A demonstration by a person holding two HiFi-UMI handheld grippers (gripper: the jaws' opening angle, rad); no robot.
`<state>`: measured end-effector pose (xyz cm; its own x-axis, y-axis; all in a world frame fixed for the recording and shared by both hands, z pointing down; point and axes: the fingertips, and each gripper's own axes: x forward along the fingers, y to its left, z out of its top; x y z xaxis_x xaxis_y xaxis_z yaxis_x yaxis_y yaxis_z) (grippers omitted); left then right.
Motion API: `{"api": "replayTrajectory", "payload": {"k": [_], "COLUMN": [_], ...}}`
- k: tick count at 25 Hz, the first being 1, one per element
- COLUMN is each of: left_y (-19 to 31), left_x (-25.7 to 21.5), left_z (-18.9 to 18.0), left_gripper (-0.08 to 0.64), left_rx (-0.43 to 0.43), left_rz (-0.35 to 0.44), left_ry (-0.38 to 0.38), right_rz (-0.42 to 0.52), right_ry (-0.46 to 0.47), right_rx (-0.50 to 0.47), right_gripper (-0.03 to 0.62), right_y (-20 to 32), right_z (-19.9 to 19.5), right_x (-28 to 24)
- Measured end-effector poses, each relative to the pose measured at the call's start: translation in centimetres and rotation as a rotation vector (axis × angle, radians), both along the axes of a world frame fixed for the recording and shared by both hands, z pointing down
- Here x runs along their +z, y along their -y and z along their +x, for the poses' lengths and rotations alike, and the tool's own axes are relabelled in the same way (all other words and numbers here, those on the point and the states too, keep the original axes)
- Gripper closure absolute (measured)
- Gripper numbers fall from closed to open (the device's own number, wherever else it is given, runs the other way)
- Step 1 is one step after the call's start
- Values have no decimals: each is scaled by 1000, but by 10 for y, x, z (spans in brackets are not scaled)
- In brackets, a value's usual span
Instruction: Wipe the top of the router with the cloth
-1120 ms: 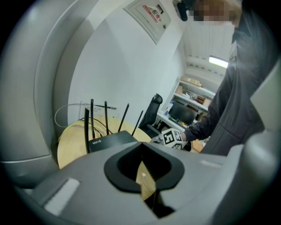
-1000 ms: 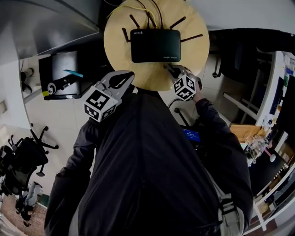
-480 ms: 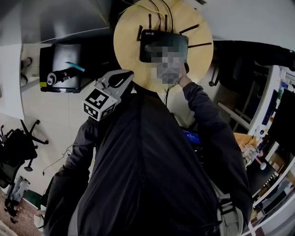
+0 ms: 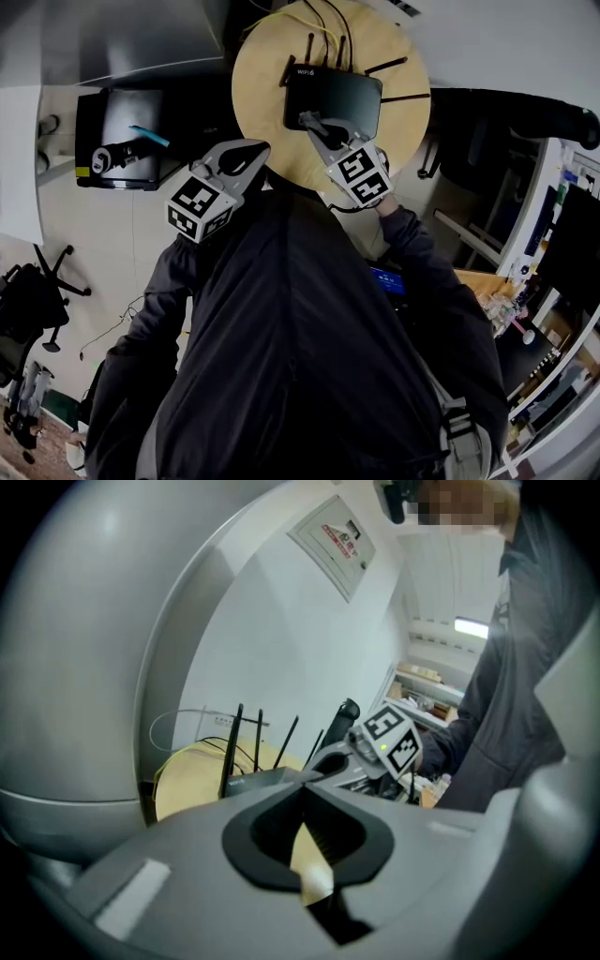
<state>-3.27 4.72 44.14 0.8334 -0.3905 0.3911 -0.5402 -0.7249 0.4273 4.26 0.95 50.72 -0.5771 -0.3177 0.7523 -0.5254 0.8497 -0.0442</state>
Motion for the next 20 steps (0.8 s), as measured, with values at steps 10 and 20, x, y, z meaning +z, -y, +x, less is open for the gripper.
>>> {"api": "replayTrajectory", "payload": {"k": [10, 20], "left_y": [11, 13], "left_x": [0, 0], "left_z": [31, 50], "left_gripper": [568, 569], "left_rx": [135, 194], "left_rz": [16, 23], "left_ry": [-2, 5], "right_rz": [40, 65], "right_ry": [94, 113], "right_rx": [111, 144], "right_gripper": [561, 561], "right_y": [-25, -28], "right_z": [29, 38], "right_x": [-54, -60]}}
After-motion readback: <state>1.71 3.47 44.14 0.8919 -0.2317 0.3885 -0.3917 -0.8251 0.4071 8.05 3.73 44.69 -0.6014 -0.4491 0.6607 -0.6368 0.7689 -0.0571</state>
